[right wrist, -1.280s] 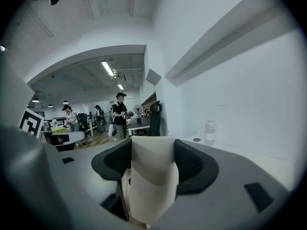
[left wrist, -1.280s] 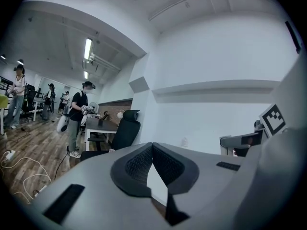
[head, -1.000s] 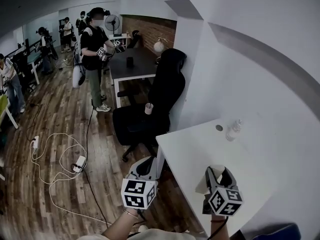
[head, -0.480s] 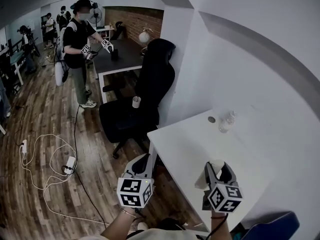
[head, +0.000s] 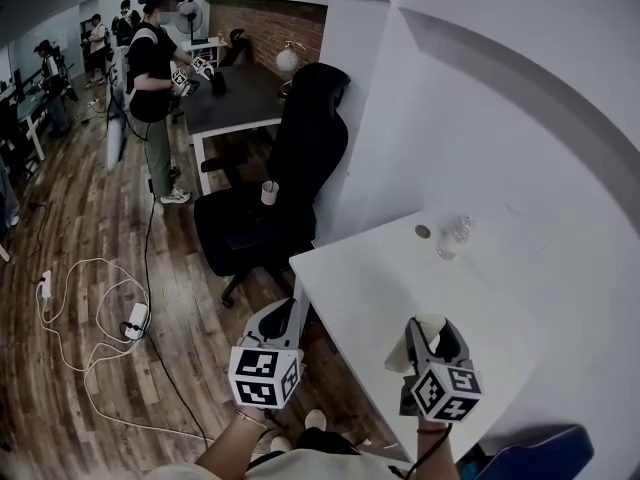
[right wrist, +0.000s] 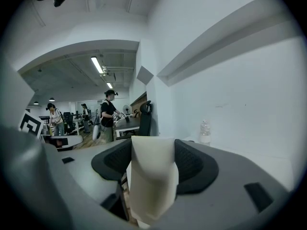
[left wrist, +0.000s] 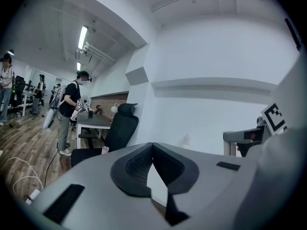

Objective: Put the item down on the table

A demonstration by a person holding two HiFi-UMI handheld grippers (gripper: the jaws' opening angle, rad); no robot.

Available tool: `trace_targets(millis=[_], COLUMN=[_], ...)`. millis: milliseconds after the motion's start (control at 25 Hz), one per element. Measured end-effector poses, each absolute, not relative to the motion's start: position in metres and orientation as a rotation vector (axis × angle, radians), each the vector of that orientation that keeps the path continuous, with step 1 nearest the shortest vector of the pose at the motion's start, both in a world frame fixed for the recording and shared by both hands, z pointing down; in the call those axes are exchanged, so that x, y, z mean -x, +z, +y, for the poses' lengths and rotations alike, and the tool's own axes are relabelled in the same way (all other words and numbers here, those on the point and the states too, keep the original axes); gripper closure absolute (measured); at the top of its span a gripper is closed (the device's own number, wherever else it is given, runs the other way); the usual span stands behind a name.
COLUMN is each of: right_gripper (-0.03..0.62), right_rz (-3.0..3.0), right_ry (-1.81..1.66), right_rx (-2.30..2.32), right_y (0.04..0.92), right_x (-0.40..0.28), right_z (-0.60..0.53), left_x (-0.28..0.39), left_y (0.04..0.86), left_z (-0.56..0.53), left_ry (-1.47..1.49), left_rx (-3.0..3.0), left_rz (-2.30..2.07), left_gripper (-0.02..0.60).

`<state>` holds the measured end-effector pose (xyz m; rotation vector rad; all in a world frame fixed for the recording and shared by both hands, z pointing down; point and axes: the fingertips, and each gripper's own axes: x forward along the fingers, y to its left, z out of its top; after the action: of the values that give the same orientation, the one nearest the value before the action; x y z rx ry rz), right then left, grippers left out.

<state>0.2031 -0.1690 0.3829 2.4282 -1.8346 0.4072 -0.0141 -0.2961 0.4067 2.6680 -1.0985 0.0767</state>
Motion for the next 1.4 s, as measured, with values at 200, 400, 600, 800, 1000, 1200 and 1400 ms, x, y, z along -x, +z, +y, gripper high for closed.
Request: trace_targets(millis=[200, 400, 600, 800, 1000, 1200, 1400], right_gripper=[0.299, 0.299, 0.299, 0.299, 0.299, 0.299, 0.299], right_rz=[-1.828, -1.821, -1.835, -1.848, -1.876, -1.897, -1.914], right_ry=[0.407, 0.438, 0.482, 0.525, 0.573, 0.612, 0.632], right_rx=[-2.41, -2.402, -2.366, -2.317, -2.256, -2.183, -2.12], right_y=[0.385, 0.393, 0.404, 0.418, 0.448, 0.471, 0.487], right_x=[-0.208, -0.215, -0.217, -0.219, -0.225, -0.226, -0.226], right_z=[-0.169, -0.165, -0.165, -0.166, -0.172, -0.179, -0.188], left_x=[0.006, -0.004, -0.007, -0.011, -0.018, -0.022, -0.029], left_y=[0.408, 0.418, 0.429, 0.443, 0.467, 0.485, 0.504], left_z=[-0.298, -0.292, -0.29, -0.287, -0.286, -0.288, -0.29], left_ry=[0.09, 0.132, 0.182, 0.248, 0.297, 0.311, 0.348], left_rx=[-2.666, -2.666, -2.65, -2.637, -2.621, -2.598, -2.557], left_rz=[-1.091, -1.07, -1.071, -1.072, -1.088, -1.107, -1.101], left_gripper=[0.565, 0.565, 0.565, 0.565, 0.565, 0.565, 0.565])
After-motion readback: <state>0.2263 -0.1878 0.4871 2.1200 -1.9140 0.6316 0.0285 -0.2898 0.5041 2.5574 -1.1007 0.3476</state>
